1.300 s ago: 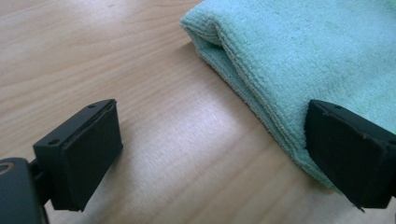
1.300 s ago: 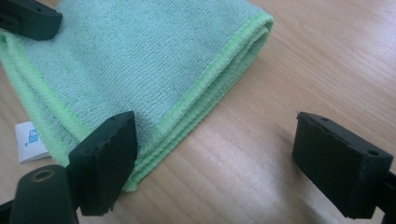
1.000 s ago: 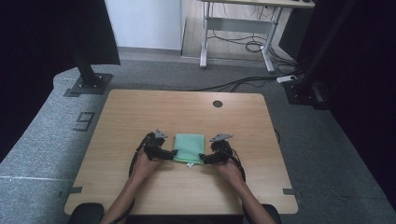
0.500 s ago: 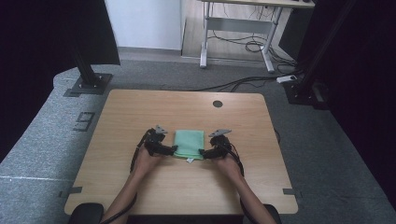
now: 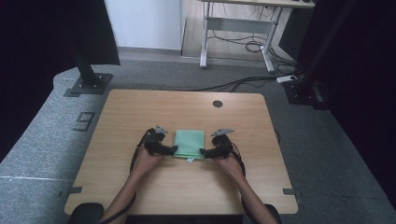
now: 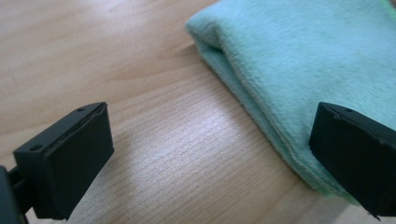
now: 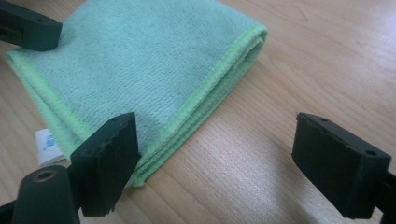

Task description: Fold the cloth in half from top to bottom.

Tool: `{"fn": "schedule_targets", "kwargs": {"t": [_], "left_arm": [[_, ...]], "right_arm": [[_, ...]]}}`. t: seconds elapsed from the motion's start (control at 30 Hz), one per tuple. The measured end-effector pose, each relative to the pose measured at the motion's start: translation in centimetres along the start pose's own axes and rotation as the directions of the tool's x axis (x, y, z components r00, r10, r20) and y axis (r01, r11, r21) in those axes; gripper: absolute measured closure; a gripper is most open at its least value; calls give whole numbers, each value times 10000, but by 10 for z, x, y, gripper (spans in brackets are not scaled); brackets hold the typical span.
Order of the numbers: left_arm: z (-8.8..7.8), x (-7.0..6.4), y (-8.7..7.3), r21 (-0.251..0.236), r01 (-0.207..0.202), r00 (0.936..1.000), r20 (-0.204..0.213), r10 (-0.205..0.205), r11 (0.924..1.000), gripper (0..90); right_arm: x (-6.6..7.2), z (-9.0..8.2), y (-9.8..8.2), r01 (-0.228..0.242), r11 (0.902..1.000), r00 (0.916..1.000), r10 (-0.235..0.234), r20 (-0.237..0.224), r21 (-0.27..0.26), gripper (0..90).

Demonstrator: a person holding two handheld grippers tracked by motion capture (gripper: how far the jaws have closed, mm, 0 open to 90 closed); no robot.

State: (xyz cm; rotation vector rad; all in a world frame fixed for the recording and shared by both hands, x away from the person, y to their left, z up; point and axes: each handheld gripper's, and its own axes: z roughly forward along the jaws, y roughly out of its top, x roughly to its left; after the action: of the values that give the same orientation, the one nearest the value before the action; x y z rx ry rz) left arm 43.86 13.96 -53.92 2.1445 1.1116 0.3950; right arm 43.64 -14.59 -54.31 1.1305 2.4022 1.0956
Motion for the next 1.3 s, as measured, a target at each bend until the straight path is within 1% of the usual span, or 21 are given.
{"fn": "schedule_targets", "kwargs": {"t": [0.2,0.33,0.43,0.57,0.67,0.83,0.9,0.93,1.0,1.3], "left_arm": [[-15,-7,3,-172,-448,9989,106,449,9989,0],[-22,-9,0,-100,-475,9988,120,476,9988,0],[-28,-10,-4,-57,-504,9986,171,505,9987,0],[-38,-12,-7,-183,-481,9984,278,486,9987,0],[-47,-14,-8,-236,-650,9972,343,658,9976,0],[-60,-19,-11,-271,-1086,9938,229,1092,9937,0],[-62,-20,-12,-276,-1152,9931,194,1158,9930,0],[-67,-21,-15,-293,-1239,9921,159,1244,9919,0],[-71,-22,-18,-313,-1362,9906,112,1366,9902,0],[-86,-20,-33,-421,-1438,9895,75,1442,9887,0]], "right_arm": [[4,-13,3,263,9995,9997,-262,7,-189,144],[6,-22,2,305,9990,9995,-307,-68,-314,143],[6,-29,0,393,9987,9992,-396,-111,-312,138],[8,-37,-2,428,9986,9988,-434,-217,-300,133],[9,-44,-3,525,9981,9983,-533,-255,-311,126],[14,-56,-5,749,9966,9970,-755,-183,-342,88],[15,-61,-6,834,9959,9964,-839,-132,-363,73],[16,-63,-7,860,9956,9961,-866,-150,-363,64],[17,-67,-9,898,9953,9958,-904,-147,-374,46],[22,-85,-19,1035,9937,9945,-1040,-86,-428,0]]}}
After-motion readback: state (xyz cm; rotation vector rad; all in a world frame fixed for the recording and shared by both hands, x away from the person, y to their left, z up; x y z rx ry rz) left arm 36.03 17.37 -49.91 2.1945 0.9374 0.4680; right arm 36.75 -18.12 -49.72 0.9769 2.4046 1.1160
